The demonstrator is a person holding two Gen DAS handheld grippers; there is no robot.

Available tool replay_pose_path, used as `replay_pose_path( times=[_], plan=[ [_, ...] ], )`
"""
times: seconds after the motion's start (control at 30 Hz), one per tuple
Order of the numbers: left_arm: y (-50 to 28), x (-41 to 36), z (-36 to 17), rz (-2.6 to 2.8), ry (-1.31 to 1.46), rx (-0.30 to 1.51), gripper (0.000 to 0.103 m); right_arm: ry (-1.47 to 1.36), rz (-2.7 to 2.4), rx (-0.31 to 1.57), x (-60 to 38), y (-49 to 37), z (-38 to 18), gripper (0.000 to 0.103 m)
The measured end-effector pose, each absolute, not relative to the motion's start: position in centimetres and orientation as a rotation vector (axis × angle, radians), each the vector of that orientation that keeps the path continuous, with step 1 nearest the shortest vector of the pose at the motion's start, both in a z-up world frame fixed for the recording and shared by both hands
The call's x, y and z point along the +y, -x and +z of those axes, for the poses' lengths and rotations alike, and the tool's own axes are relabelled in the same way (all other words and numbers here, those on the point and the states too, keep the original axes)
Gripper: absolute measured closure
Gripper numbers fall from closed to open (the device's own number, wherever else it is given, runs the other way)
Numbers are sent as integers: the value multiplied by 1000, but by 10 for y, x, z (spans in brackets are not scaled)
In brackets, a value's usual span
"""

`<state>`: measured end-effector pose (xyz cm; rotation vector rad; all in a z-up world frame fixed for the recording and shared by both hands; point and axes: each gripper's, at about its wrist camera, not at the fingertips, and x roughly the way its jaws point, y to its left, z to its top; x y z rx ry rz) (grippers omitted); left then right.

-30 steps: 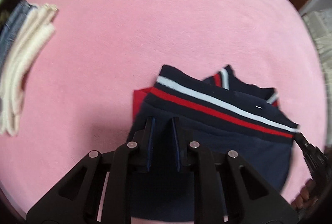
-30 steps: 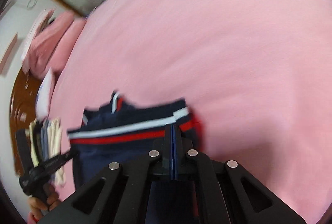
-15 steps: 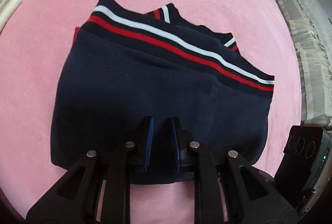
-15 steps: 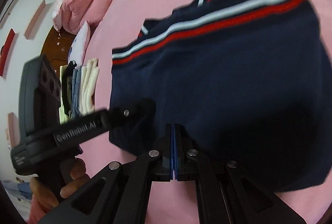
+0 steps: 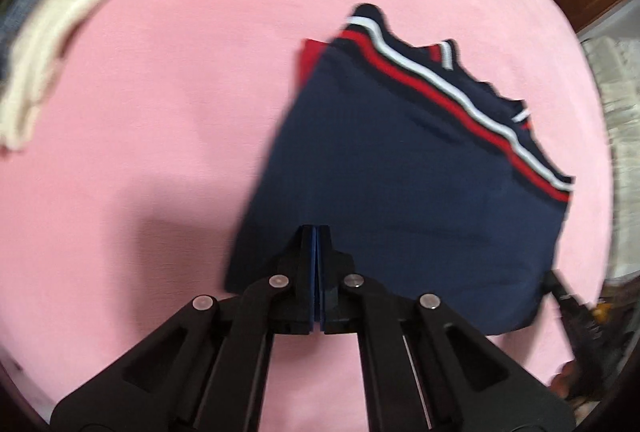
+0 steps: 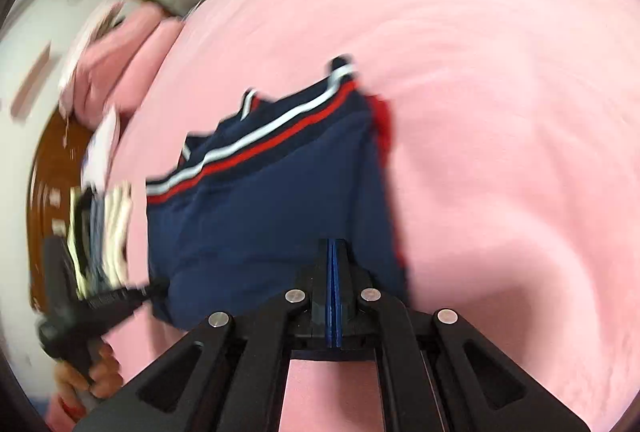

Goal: Fold large clothes
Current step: 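Lay the folded hem onto the collar and open both grippers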

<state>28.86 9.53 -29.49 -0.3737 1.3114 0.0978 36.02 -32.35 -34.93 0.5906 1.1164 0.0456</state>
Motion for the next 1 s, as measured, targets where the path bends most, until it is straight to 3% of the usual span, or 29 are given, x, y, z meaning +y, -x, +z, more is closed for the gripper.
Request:
replay_pose_path(
  times=[0.13,0.17,0.2,0.27,0.33,0.37,0.4,0.43,0.47,0.6,1.0],
  plan=[
    [-283,115,-285,104,390,1320,99,-554,-125,1059,-350,-343,-332,100],
    [-282,119,-284,110,387,1321,90,-584,-119,1054,-356,-341,-331,99],
    [-283,121,-284,114,389,1320,68,-614,-110,1058,-351,-342,-332,99],
    [-284,132,-288,123,426,1323,37,-632,-116,1072,-346,-345,-332,97],
    [-281,145,-293,68,548,1303,41,-624,-124,1081,-342,-345,-336,97],
    [-277,155,-294,15,650,1278,63,-618,-127,1094,-345,-343,-336,97],
    [-275,159,-297,1,710,1274,74,-615,-126,1099,-336,-345,-338,97],
    [-273,162,-300,28,735,1283,78,-614,-121,1103,-338,-343,-339,96],
    [-272,163,-302,54,720,1292,93,-614,-116,1107,-337,-341,-333,96],
    [-264,171,-300,55,711,1275,103,-610,-104,1132,-318,-347,-338,96],
    [-247,156,-292,86,477,1328,102,-539,-51,1171,-294,-351,-332,96]
  ],
)
